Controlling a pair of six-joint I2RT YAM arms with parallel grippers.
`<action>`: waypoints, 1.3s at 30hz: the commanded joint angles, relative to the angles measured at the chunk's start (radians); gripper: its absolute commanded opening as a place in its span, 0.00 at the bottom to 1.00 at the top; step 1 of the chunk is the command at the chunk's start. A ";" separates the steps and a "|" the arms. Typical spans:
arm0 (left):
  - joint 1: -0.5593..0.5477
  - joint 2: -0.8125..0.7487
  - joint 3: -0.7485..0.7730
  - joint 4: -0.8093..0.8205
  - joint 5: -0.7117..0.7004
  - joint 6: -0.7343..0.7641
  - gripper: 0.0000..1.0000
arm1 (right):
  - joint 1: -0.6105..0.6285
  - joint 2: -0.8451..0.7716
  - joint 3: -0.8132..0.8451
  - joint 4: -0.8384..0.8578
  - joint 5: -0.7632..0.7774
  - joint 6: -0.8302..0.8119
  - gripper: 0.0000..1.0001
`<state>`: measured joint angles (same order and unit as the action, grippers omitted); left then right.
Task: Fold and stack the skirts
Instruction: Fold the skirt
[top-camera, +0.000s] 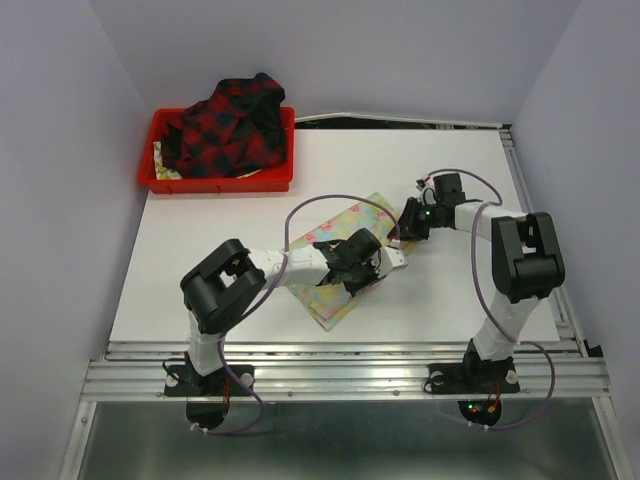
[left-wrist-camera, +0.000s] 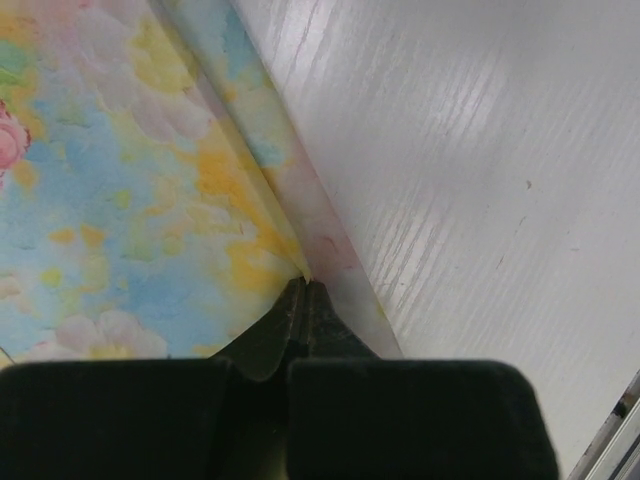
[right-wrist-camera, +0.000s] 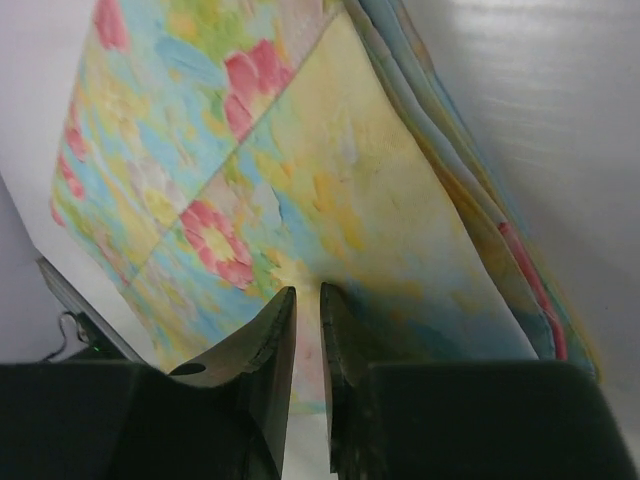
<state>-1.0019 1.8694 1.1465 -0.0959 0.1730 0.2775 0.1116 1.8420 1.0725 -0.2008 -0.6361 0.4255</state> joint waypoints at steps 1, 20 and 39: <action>-0.010 -0.056 -0.036 -0.105 -0.036 0.045 0.09 | 0.025 0.038 0.001 -0.130 0.022 -0.149 0.20; 0.352 -0.257 -0.086 -0.441 0.122 0.083 0.43 | 0.132 -0.086 -0.074 -0.497 0.076 -0.367 0.15; 0.361 0.355 0.577 -0.386 -0.092 0.282 0.44 | -0.091 -0.268 0.308 -0.596 -0.133 -0.387 0.48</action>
<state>-0.6415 2.1590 1.6592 -0.5190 0.1547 0.4145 0.1741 1.6310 1.1431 -0.8673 -0.7612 0.0540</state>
